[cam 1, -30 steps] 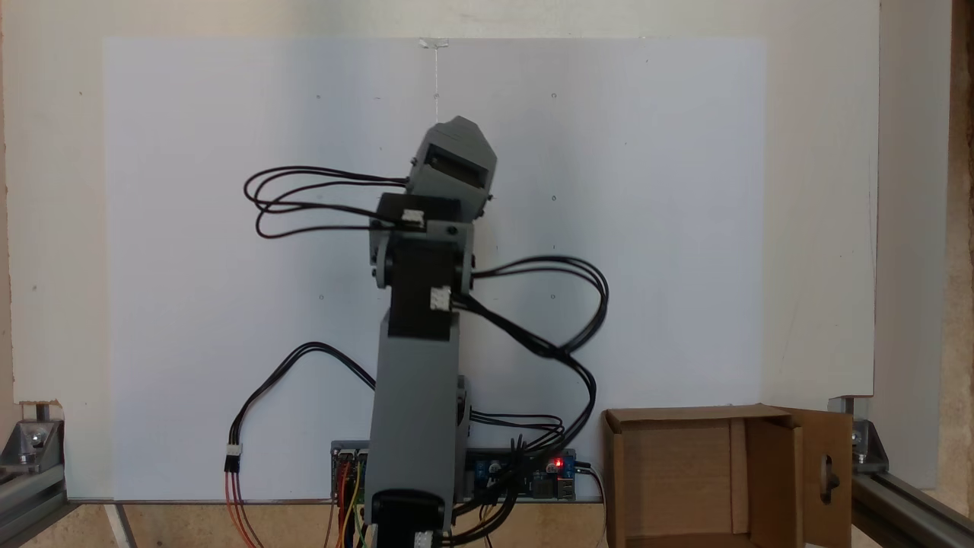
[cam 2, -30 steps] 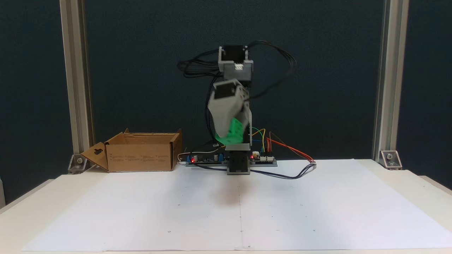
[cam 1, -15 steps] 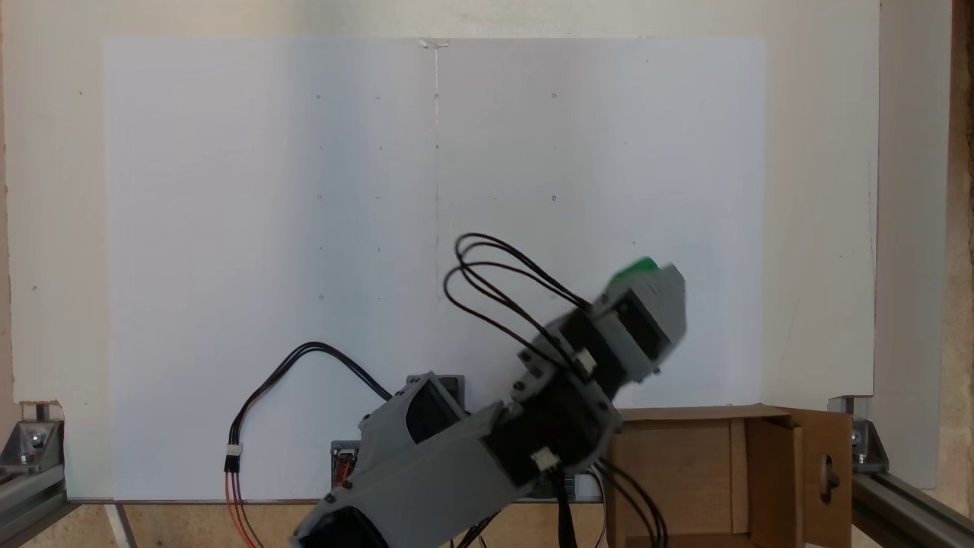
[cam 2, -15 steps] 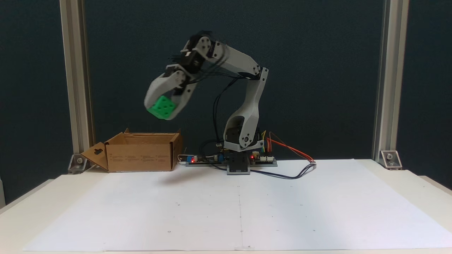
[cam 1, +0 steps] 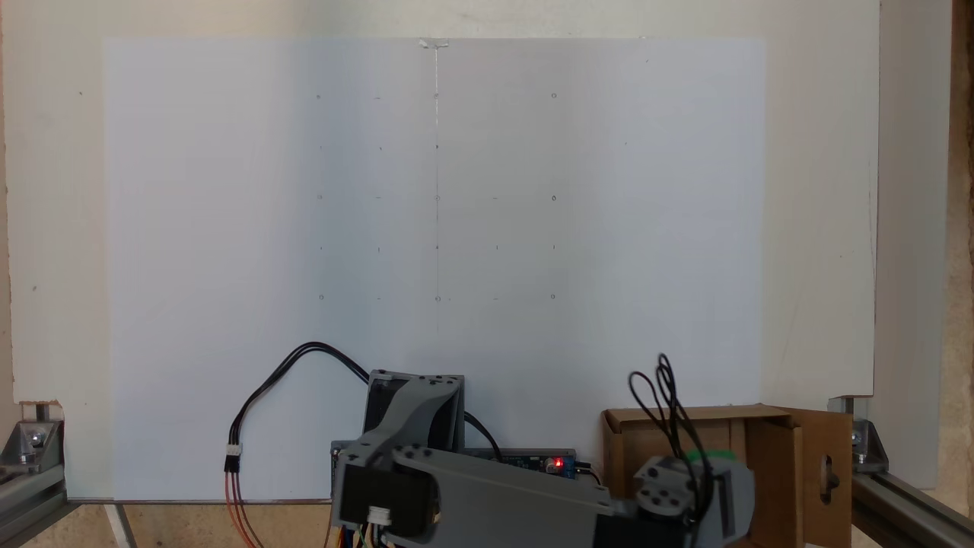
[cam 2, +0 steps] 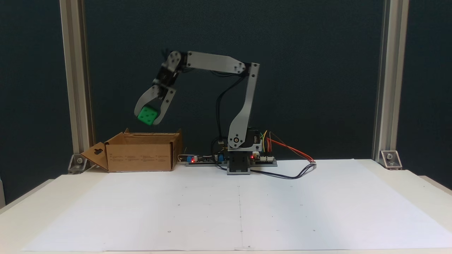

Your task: Grasp a green dice and put it in the bin.

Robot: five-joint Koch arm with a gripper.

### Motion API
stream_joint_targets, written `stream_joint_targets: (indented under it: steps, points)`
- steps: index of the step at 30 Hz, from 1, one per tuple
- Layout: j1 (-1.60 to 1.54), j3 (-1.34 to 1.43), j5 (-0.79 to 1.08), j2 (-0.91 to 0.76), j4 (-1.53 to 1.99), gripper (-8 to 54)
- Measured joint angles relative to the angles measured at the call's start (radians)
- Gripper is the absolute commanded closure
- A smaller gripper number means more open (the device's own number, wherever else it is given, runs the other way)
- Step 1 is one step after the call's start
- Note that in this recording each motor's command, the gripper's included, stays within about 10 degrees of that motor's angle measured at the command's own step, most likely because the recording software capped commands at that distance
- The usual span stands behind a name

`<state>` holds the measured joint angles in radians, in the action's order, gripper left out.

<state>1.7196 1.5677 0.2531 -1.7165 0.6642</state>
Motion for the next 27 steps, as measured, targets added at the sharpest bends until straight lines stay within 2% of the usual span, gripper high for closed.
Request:
stream_joint_targets:
  steps: [6,14,16,17,19,20,27]
  points:
    - [0.133,0.0,0.086,0.255,-0.163,34.0]
    - [0.15,0.0,0.138,0.307,-0.156,34.0]
    - [0.15,0.0,0.138,0.308,-0.156,13.9]
    - [0.15,0.0,0.138,0.314,-0.156,12.2]
    - [0.146,0.0,0.138,0.33,-0.158,4.1]
    - [0.143,0.0,0.138,0.333,-0.164,2.1]
    - [0.078,-0.057,0.106,0.334,-0.31,3.0]
